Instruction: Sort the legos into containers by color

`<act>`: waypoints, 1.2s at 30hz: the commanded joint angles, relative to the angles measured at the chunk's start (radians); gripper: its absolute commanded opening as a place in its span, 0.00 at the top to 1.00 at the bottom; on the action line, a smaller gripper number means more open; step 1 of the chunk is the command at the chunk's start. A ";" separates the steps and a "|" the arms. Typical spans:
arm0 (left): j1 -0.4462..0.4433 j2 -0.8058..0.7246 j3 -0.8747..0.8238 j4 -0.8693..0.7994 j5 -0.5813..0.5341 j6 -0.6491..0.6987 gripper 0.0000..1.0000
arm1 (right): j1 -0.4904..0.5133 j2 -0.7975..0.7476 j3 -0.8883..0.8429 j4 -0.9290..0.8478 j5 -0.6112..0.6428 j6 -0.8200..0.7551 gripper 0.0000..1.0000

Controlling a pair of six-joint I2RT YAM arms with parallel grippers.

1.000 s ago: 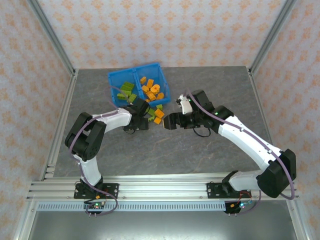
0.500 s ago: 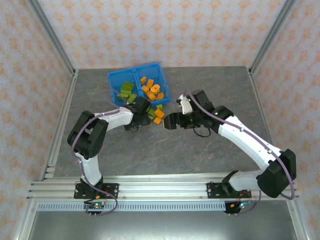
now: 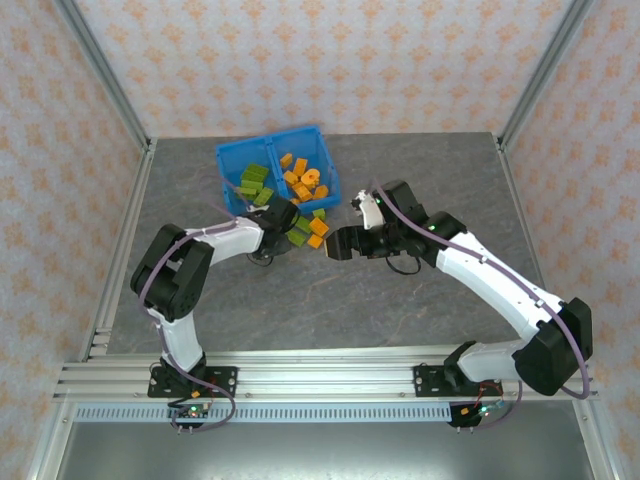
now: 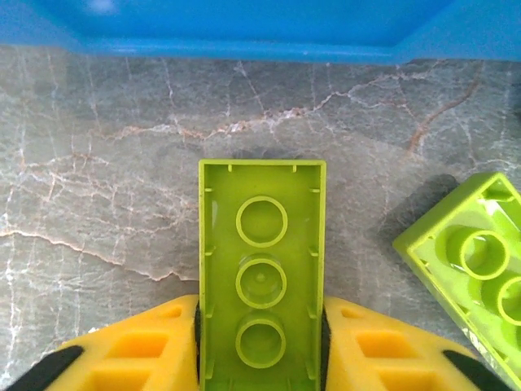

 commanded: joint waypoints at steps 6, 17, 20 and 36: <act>-0.015 -0.170 -0.012 -0.062 0.064 0.049 0.76 | 0.007 -0.013 0.011 0.016 -0.007 0.009 0.11; 0.086 -0.178 0.303 -0.176 -0.183 0.242 0.76 | 0.007 -0.012 0.018 0.044 -0.001 0.019 0.11; 0.144 -0.058 0.447 -0.185 -0.151 0.260 0.76 | 0.008 -0.020 0.016 0.040 0.003 0.021 0.11; 0.219 0.045 0.554 -0.208 -0.016 0.204 0.42 | 0.009 -0.037 0.005 0.032 0.011 0.017 0.11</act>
